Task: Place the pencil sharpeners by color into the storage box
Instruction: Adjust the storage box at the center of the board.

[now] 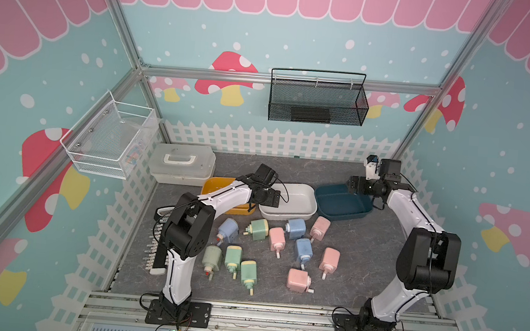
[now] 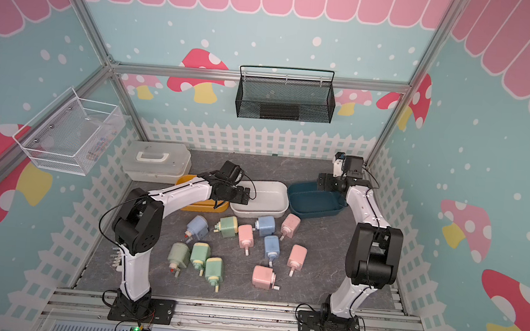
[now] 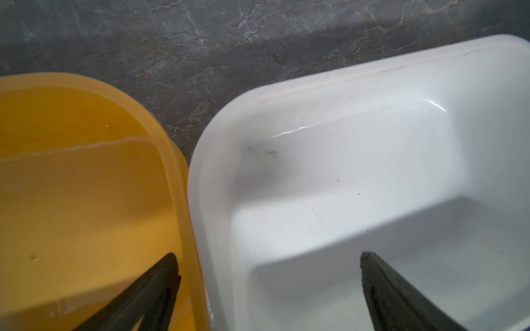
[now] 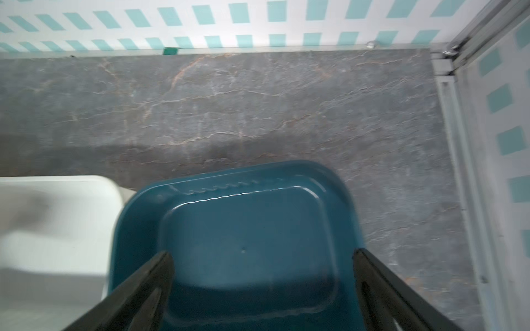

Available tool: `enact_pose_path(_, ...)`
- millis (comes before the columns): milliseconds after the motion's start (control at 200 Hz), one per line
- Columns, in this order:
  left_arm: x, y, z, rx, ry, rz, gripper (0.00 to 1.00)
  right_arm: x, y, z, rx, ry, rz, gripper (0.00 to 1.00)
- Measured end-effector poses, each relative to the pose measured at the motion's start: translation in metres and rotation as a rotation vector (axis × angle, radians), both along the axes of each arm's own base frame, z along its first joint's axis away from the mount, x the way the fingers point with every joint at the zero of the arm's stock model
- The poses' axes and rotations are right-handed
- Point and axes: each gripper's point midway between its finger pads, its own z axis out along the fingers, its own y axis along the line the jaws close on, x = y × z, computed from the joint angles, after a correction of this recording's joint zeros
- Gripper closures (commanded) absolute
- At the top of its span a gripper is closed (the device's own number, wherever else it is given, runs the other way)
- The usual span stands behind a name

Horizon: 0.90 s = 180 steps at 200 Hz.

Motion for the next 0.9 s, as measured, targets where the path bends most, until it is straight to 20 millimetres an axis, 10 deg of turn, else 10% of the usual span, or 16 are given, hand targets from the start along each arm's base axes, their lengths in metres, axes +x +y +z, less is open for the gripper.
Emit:
enact_pose_path(210, -0.009, 0.006, 0.007, 0.001, -0.008, 0.003, 0.01, 0.019, -0.054, -0.047, -0.136, 0.123, 0.053, 0.19)
enact_pose_path(405, -0.017, 0.011, 0.006, 0.008, -0.001, 0.011, 0.01, 0.011, -0.060, -0.091, -0.157, 0.245, 0.117, 0.32)
enact_pose_path(615, -0.023, 0.018, -0.004, 0.032, 0.016, 0.019, 0.01, 0.016, -0.057, -0.092, -0.142, 0.255, 0.141, 0.66)
enact_pose_path(901, -0.025, 0.020, -0.006, 0.041, 0.021, 0.022, 0.01, 0.008, -0.067, -0.103, -0.182, 0.299, 0.095, 0.78)
